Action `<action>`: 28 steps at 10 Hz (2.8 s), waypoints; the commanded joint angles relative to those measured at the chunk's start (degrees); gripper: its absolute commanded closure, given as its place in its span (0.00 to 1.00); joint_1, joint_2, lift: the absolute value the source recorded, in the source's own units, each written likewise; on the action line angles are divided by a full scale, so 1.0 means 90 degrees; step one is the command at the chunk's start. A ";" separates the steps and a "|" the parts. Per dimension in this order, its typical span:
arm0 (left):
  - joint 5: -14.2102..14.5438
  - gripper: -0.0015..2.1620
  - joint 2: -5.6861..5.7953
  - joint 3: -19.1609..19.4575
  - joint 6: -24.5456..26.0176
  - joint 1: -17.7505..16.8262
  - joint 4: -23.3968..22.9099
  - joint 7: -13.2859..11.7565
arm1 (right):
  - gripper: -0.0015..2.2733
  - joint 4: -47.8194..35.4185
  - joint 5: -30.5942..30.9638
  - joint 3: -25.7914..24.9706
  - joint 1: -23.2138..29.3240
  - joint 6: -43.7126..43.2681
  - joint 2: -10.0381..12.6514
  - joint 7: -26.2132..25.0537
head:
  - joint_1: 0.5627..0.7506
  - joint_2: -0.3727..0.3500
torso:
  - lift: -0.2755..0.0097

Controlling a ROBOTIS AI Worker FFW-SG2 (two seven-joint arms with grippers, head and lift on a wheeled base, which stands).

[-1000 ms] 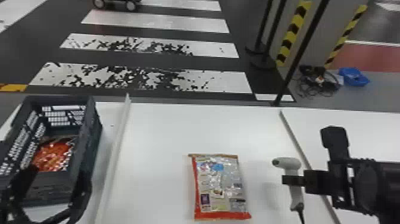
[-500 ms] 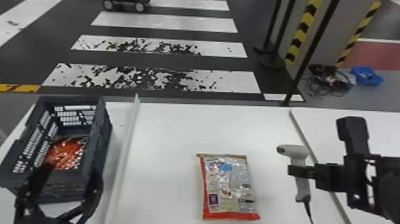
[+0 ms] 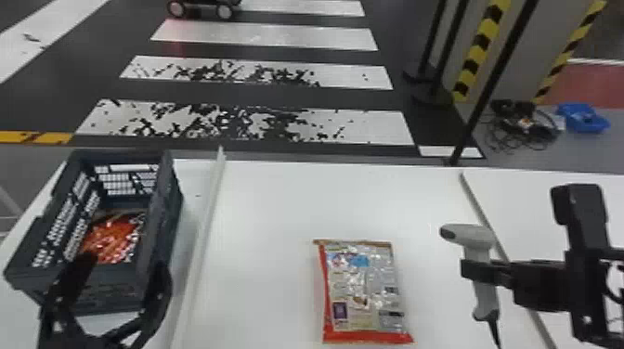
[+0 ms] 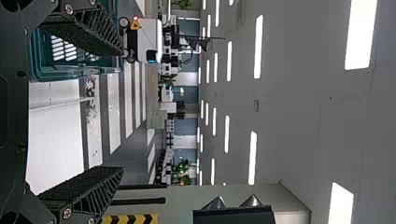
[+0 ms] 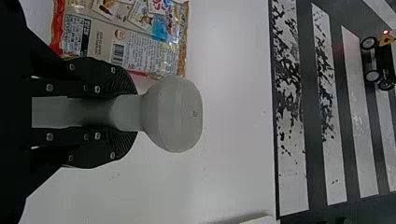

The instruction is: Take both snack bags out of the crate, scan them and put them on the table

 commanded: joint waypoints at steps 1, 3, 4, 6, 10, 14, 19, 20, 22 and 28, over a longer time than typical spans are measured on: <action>0.0000 0.06 0.0005 -0.0003 0.0000 0.0000 0.0003 0.0000 | 0.99 -0.0242 0.0049 -0.0054 0.0315 0.0052 -0.0011 0.0058 | 0.70 0.43 | 0.65; -0.0010 0.06 0.0005 -0.0012 0.0019 -0.0020 0.0013 0.0000 | 0.99 -0.0525 0.0029 0.0063 0.0794 0.0052 0.0008 0.0078 | 0.70 0.42 | 0.65; -0.0010 0.06 0.0005 -0.0022 0.0019 -0.0020 0.0003 0.0000 | 0.99 -0.0701 0.0029 0.0161 0.1028 0.0052 0.0018 0.0078 | 0.70 0.42 | 0.65; -0.0010 0.06 0.0005 -0.0022 0.0039 -0.0020 0.0023 -0.0010 | 0.99 -0.1091 0.0029 0.0444 0.1399 0.0052 0.0028 0.0078 | 0.70 0.45 | 0.65; -0.0010 0.06 0.0035 -0.0071 0.0039 -0.0029 0.0033 0.0000 | 0.99 -0.1121 0.0254 0.1216 0.1458 0.0052 0.0037 0.0068 | 0.70 0.57 | 0.65; -0.0010 0.06 0.0044 -0.0081 0.0039 -0.0039 0.0033 -0.0010 | 0.99 -0.0388 0.0401 0.1606 0.1116 0.0052 0.0067 0.0058 | 0.70 0.63 | 0.65; 0.0000 0.06 0.0044 -0.0061 0.0019 -0.0029 0.0033 0.0000 | 0.99 0.0432 0.0381 0.1597 0.0608 0.0052 0.0096 0.0049 | 0.70 0.63 | 0.65; 0.0000 0.06 0.0044 -0.0061 0.0019 -0.0029 0.0033 0.0000 | 0.99 0.0569 0.0361 0.1587 0.0579 0.0052 0.0096 0.0049 | 0.70 0.63 | 0.65; 0.0000 0.06 0.0035 -0.0051 0.0039 -0.0029 0.0033 0.0000 | 0.99 0.0647 0.0332 0.1548 0.0559 0.0052 0.0096 0.0058 | 0.70 0.62 | 0.65; 0.0000 0.06 0.0015 -0.0051 0.0039 -0.0049 0.0052 0.0000 | 0.99 0.0647 0.0235 0.0962 0.0374 0.0052 0.0174 0.0049 | 0.70 0.60 | 0.65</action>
